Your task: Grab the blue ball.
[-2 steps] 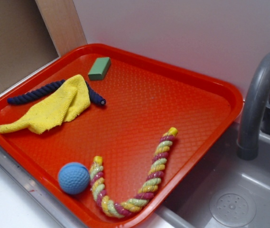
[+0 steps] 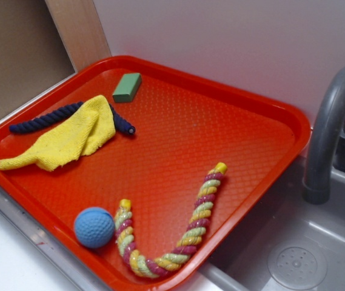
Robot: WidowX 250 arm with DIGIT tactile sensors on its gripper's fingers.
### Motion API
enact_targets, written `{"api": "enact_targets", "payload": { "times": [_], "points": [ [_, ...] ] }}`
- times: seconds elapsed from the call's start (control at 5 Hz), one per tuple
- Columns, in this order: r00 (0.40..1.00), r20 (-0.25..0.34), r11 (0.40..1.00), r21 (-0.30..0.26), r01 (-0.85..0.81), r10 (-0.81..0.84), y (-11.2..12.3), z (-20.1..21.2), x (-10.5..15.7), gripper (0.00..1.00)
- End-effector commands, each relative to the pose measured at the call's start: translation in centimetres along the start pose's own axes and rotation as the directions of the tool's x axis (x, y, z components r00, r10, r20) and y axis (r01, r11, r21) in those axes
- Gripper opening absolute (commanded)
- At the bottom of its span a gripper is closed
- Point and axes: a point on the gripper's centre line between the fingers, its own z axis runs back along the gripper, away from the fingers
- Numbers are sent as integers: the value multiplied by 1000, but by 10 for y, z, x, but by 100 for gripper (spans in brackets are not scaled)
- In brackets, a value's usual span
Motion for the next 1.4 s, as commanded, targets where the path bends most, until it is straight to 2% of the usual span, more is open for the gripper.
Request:
{"api": "enact_targets", "payload": {
  "times": [0.0, 0.2, 0.4, 0.8, 1.0, 1.2],
  "points": [
    [994, 60, 993, -67, 95, -91, -53, -2, 3, 100],
    [986, 86, 970, -188, 153, -139, -92, -17, -1, 100],
    [983, 79, 945, -272, 182, -166, -122, -40, -6, 100],
    [955, -3, 895, -350, 275, -295, -189, -83, -39, 100],
    [936, -51, 885, -347, 312, -349, -206, -103, -55, 100],
    [923, -95, 889, -320, 327, -373, -218, -126, -64, 100]
  ]
}}
